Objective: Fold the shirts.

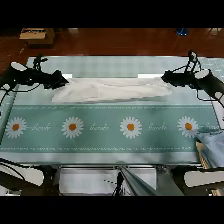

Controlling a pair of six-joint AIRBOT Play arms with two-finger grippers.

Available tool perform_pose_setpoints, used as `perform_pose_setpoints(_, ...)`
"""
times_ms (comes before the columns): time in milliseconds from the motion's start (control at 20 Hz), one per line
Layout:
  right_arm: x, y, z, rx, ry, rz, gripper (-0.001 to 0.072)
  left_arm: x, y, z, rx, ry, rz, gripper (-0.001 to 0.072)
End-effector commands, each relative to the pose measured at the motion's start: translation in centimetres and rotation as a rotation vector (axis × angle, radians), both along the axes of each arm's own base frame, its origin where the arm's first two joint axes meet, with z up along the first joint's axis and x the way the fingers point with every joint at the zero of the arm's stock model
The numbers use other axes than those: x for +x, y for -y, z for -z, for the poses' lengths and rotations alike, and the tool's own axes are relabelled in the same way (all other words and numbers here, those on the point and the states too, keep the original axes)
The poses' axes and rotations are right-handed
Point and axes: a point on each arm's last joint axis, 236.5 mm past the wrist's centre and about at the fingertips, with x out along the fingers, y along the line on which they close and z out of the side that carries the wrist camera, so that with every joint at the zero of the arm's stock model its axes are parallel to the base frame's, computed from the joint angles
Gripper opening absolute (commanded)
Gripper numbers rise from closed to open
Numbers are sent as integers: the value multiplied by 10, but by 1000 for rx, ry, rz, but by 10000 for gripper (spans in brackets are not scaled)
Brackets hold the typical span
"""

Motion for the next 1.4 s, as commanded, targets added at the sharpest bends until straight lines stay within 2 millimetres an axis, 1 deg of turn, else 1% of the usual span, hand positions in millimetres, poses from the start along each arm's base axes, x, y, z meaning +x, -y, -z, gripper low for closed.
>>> perform_pose_setpoints(0, -5, 23, -26, -55, 30, 2, 410, 2, -16, -13, -16, 7, -13, 643)
perform_pose_setpoints(50, -10, 44, -37, -96, 35, 32, 410, 4, -24, -23, -18, 20, -19, 643)
perform_pose_setpoints(100, -17, 66, -42, -125, 18, 83, 410, 4, -31, -32, -19, 32, -22, 643)
perform_pose_setpoints(150, -28, 89, -40, -124, -28, 152, 431, 5, -37, -41, -19, 43, -26, 642)
perform_pose_setpoints(200, -41, 104, -30, -90, -94, 207, 502, 6, -41, -47, -17, 55, -30, 642)
perform_pose_setpoints(250, -54, 110, -16, -31, -163, 234, 544, 7, -42, -52, -13, 66, -32, 642)
perform_pose_setpoints(300, -65, 106, -1, 58, -232, 240, 558, 7, -41, -55, -12, 72, -31, 642)
perform_pose_setpoints(350, -70, 96, 10, 155, -275, 232, 593, 6, -39, -56, -14, 72, -26, 642)
perform_pose_setpoints(400, -70, 81, 17, 262, -299, 211, 593, 4, -36, -56, -16, 66, -15, 642)
perform_pose_setpoints(450, -66, 67, 22, 347, -304, 194, 593, 3, -32, -56, -18, 63, -6, 642)
perform_pose_setpoints(550, -55, 41, 31, 470, -310, 183, 593, 3, -25, -56, -22, 62, 7, 642)
perform_pose_setpoints(650, -38, 18, 40, 533, -291, 192, 593, 3, -18, -56, -23, 62, 21, 642)
perform_pose_setpoints(750, -17, -1, 38, 572, -232, 212, 592, 2, -11, -56, -23, 62, 35, 641)
perform_pose_setpoints(800, -5, -7, 36, 565, -192, 230, 582, 2, -8, -56, -24, 62, 42, 641)
perform_pose_setpoints(900, 13, -11, 32, 557, -131, 296, 580, 1, 0, -56, -24, 62, 57, 641)
perform_pose_setpoints(950, 20, -13, 32, 544, -108, 321, 551, 1, 3, -56, -24, 62, 63, 641)
perform_pose_setpoints(1000, 24, -16, 32, 527, -93, 329, 379, 1, 6, -56, -24, 62, 70, 639)
perform_pose_setpoints(1050, 26, -20, 33, 511, -84, 328, 186, 1, 9, -56, -25, 62, 76, 613)
perform_pose_setpoints(1100, 26, -25, 32, 500, -77, 314, 49, 0, 12, -56, -25, 62, 81, 588)
perform_pose_setpoints(1150, 26, -28, 29, 487, -66, 286, 20, 0, 13, -56, -26, 61, 85, 531)
perform_pose_setpoints(1200, 26, -33, 22, 469, -47, 244, 19, -2, 16, -56, -30, 55, 95, 349)
perform_pose_setpoints(1250, 25, -36, 11, 447, -21, 199, 19, -6, 20, -56, -35, 45, 109, 168)
perform_pose_setpoints(1300, 24, -39, -2, 431, 7, 158, 19, -10, 23, -56, -41, 34, 124, 22)
perform_pose_setpoints(1350, 22, -41, -17, 420, 31, 125, 18, -11, 29, -58, -55, 30, 133, 20)
